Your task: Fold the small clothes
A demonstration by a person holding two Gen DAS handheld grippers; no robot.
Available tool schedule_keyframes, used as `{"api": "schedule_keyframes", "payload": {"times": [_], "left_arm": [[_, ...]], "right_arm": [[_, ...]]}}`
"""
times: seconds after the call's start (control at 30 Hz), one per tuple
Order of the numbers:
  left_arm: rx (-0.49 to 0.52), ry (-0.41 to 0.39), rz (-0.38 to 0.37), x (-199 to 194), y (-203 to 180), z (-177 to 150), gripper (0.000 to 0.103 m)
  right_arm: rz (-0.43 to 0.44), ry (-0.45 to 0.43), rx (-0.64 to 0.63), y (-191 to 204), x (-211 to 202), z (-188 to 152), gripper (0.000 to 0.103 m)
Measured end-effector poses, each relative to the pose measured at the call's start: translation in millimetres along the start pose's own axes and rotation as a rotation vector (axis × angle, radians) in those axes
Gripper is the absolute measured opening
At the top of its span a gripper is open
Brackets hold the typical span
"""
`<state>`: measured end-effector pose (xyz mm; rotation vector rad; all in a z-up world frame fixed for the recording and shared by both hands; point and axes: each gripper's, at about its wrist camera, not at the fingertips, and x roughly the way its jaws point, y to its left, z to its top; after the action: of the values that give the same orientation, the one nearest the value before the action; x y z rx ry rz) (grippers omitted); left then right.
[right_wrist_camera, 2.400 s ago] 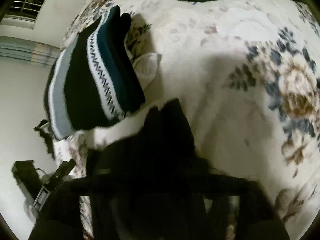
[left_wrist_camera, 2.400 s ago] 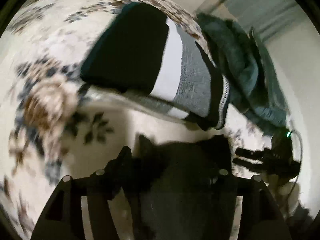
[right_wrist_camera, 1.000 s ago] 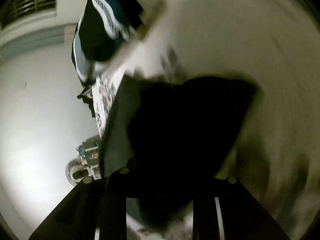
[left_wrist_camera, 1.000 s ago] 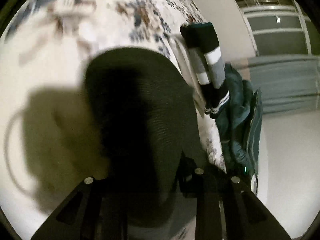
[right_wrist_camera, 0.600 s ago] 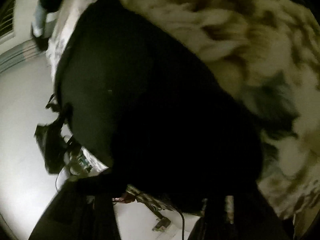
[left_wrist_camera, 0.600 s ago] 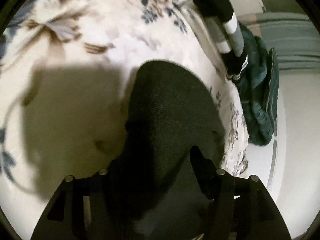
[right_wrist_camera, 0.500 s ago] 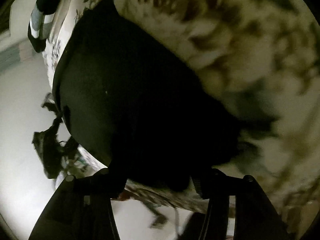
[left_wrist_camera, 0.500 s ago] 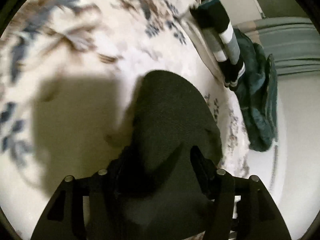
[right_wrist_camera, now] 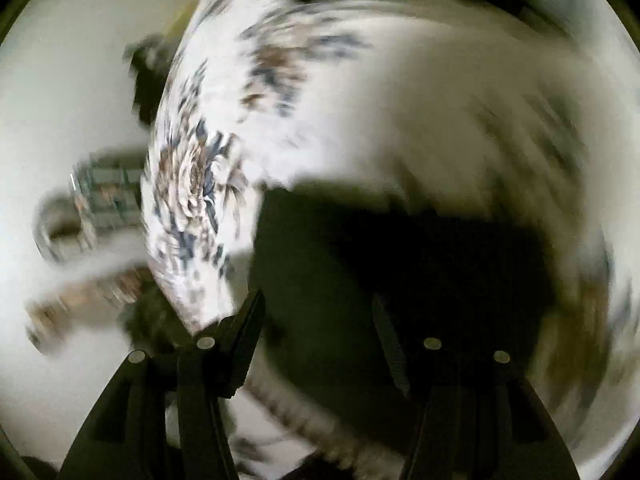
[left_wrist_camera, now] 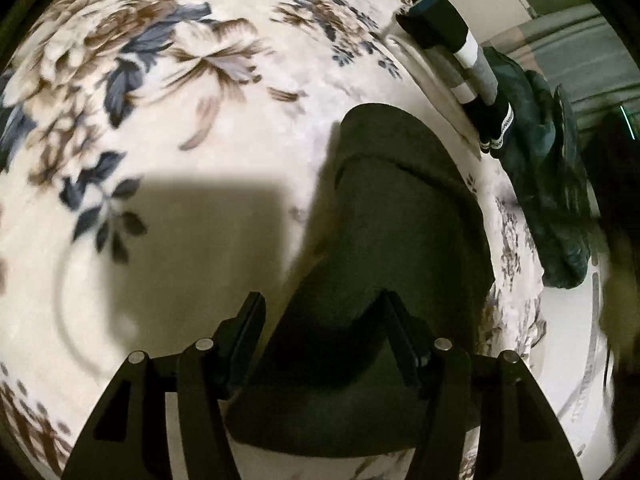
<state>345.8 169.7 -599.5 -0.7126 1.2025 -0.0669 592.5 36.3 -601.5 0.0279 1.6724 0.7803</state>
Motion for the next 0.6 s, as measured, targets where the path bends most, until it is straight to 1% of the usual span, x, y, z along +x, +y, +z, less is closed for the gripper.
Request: {"api": "schedule_keyframes", "payload": {"times": [0.07, 0.1, 0.13, 0.17, 0.2, 0.23, 0.27, 0.3, 0.33, 0.37, 0.4, 0.43, 0.47, 0.5, 0.57, 0.6], "left_arm": [[0.023, 0.005, -0.002, 0, -2, -1, 0.058], [0.032, 0.005, -0.001, 0, -2, -1, 0.058], [0.037, 0.008, -0.003, 1, -2, -1, 0.058], [0.037, 0.012, -0.007, 2, -1, 0, 0.058], [0.035, 0.016, -0.01, 4, 0, 0, 0.058], [0.034, 0.02, -0.01, 5, 1, 0, 0.058], [0.035, 0.025, -0.012, 6, 3, 0, 0.058], [0.036, 0.029, -0.013, 7, 5, -1, 0.058], [0.035, 0.032, -0.015, 7, 6, -2, 0.058], [0.035, 0.043, -0.017, 8, 8, -3, 0.058], [0.034, 0.047, -0.019, 8, 9, -3, 0.058], [0.031, 0.054, -0.016, 6, 10, -4, 0.058], [0.031, 0.055, -0.014, 3, 10, -5, 0.058], [0.041, 0.048, -0.004, -3, 10, -6, 0.058], [0.065, 0.028, 0.042, -21, 12, -10, 0.058], [0.071, 0.015, 0.064, -28, 14, -11, 0.058]], "right_arm": [[-0.032, 0.077, -0.062, 23, 32, 42, 0.058], [-0.046, 0.148, -0.092, 20, 50, 41, 0.058], [-0.066, 0.208, -0.118, 25, 67, 53, 0.054], [-0.083, 0.229, -0.135, 28, 77, 56, 0.041], [-0.103, 0.244, -0.167, 33, 81, 55, 0.01], [-0.121, 0.231, -0.168, 36, 80, 52, 0.008], [-0.13, 0.21, -0.141, 32, 80, 58, 0.008], [-0.138, 0.177, -0.117, 30, 79, 65, 0.001], [-0.154, 0.12, -0.087, 26, 77, 75, 0.0], [-0.15, 0.092, -0.066, 23, 75, 80, 0.0], [-0.081, 0.093, -0.04, 23, 74, 88, 0.0], [-0.001, 0.102, -0.015, 20, 68, 88, 0.0], [0.017, 0.095, -0.004, 18, 61, 86, 0.0], [0.036, 0.084, -0.003, 15, 47, 78, 0.003], [0.043, 0.061, 0.012, 1, 15, 55, 0.027], [0.038, 0.017, 0.034, -13, -7, 37, 0.055]]}}
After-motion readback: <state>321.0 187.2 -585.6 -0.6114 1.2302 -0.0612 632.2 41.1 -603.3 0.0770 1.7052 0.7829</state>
